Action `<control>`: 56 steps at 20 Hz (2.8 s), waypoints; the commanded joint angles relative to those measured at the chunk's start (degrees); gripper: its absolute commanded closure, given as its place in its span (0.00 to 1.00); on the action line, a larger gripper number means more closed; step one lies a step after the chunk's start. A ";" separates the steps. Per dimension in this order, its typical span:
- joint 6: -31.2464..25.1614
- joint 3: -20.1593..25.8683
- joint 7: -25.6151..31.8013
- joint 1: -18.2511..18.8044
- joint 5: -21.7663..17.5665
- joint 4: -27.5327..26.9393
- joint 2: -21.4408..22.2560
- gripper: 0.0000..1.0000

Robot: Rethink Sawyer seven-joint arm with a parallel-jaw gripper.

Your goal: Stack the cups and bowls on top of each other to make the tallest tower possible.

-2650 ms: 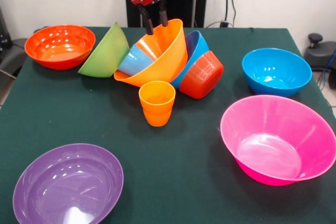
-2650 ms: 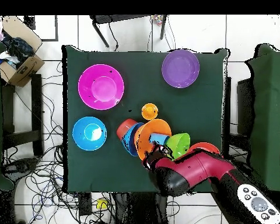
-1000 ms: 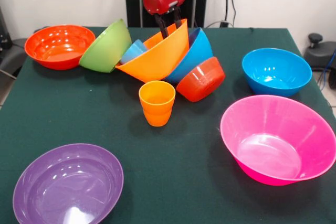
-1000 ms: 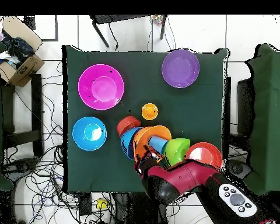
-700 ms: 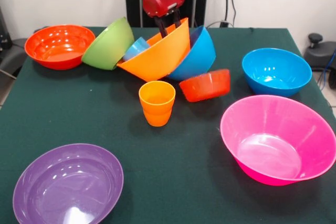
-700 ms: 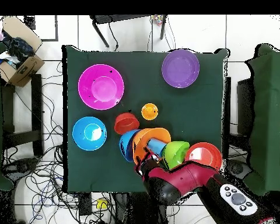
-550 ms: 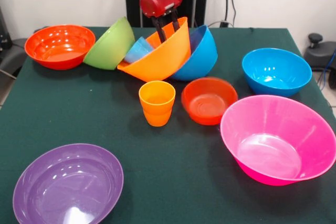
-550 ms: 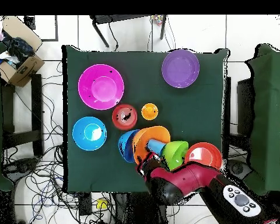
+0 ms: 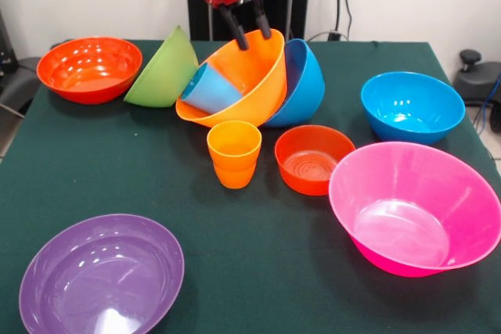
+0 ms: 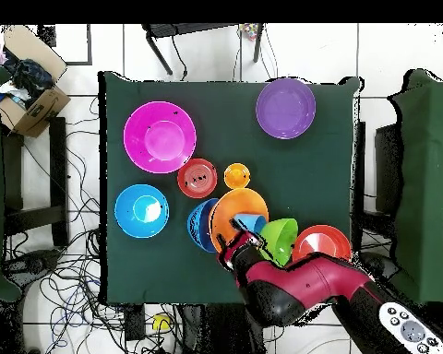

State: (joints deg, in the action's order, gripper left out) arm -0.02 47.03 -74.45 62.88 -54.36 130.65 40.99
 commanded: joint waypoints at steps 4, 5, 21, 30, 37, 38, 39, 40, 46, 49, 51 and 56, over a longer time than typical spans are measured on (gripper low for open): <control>3.09 19.31 -6.35 2.55 6.17 9.21 3.62 0.00; 3.58 19.42 -6.60 2.24 6.57 9.68 4.15 0.00; 1.62 1.75 -8.95 -3.06 7.81 5.10 8.87 0.00; 1.50 -4.60 -8.51 -4.43 7.66 3.73 11.17 0.00; 1.12 -6.57 -7.77 -4.46 7.44 2.57 8.39 0.00; 1.50 -7.37 -7.84 -5.13 7.16 2.38 8.04 0.00; 1.88 -8.19 -7.94 -5.86 6.95 2.01 7.39 0.00; 2.26 -9.01 -8.03 -6.60 6.73 1.64 6.75 0.00; 4.11 -13.04 -7.88 -9.67 5.69 0.30 4.34 0.00; 4.20 -14.31 -7.06 -10.16 4.48 -0.83 1.67 0.00; 4.21 -15.13 -6.18 -10.64 3.12 -1.81 0.02 0.00; 0.87 -14.73 -5.06 -9.24 2.58 -2.97 -3.04 0.00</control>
State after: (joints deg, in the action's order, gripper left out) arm 3.53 35.31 -74.45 54.94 -47.14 133.35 45.31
